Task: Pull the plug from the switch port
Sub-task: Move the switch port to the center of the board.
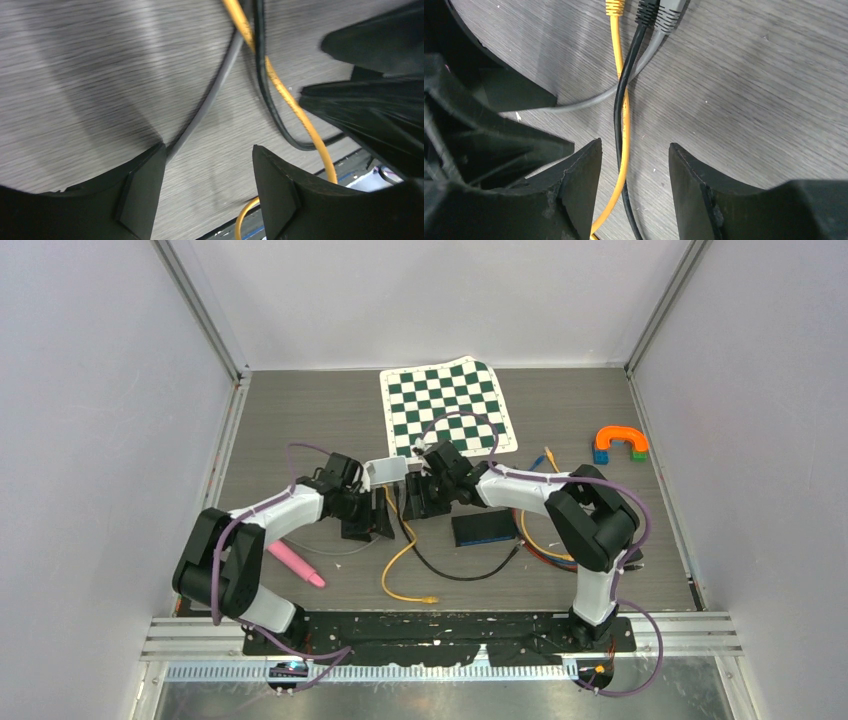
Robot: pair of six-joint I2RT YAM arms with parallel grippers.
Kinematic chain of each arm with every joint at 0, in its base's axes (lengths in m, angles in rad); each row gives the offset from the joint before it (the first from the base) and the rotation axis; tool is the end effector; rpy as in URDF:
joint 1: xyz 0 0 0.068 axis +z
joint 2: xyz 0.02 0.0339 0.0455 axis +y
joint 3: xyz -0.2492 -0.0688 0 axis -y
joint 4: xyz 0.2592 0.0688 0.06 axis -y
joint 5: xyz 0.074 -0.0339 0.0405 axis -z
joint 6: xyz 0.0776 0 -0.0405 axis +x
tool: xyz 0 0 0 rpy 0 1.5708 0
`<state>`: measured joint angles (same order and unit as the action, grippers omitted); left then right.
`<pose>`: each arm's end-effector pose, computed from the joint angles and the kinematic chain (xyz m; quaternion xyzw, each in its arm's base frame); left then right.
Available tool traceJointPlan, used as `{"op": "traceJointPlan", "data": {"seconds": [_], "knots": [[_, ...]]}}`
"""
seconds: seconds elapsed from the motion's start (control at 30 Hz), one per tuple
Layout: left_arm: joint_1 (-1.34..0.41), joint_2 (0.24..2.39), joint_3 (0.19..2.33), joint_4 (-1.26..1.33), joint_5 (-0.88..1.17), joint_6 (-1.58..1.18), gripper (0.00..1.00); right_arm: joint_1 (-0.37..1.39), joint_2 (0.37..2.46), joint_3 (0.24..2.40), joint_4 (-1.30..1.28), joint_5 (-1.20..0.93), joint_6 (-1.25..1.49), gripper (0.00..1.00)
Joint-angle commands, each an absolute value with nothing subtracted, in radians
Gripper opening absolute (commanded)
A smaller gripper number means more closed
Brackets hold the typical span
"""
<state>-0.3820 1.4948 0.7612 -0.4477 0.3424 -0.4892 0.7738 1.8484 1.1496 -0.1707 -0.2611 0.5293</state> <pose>0.2590 -0.1321 0.0969 -0.0189 0.9671 -0.2320 0.1024 0.2875 0.3089 0.1185 -0.1579 0.9188 0.3037 0.1967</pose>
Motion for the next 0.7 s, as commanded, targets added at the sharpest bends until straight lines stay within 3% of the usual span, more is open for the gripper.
{"op": "traceJointPlan", "data": {"seconds": [0.0, 0.17, 0.33, 0.43, 0.67], "knots": [[-0.433, 1.556, 0.712, -0.354, 0.451, -0.519, 0.65, 0.769, 1.886, 1.161, -0.135, -0.378, 0.526, 0.52], [-0.499, 1.543, 0.703, -0.282, 0.527, -0.575, 0.6, 0.773, 1.858, 1.061, -0.074, -0.464, 0.539, 0.31], [-0.525, 1.473, 0.684, -0.272, 0.505, -0.607, 0.6, 0.799, 1.827, 0.994, -0.045, -0.554, 0.515, 0.2], [-0.523, 1.426, 0.72, -0.375, 0.415, -0.563, 0.62, 0.817, 1.811, 0.979, -0.087, -0.547, 0.475, 0.21], [-0.461, 1.325, 0.804, -0.574, 0.181, -0.461, 0.77, 0.795, 1.712, 1.047, -0.241, -0.338, 0.392, 0.39]]}}
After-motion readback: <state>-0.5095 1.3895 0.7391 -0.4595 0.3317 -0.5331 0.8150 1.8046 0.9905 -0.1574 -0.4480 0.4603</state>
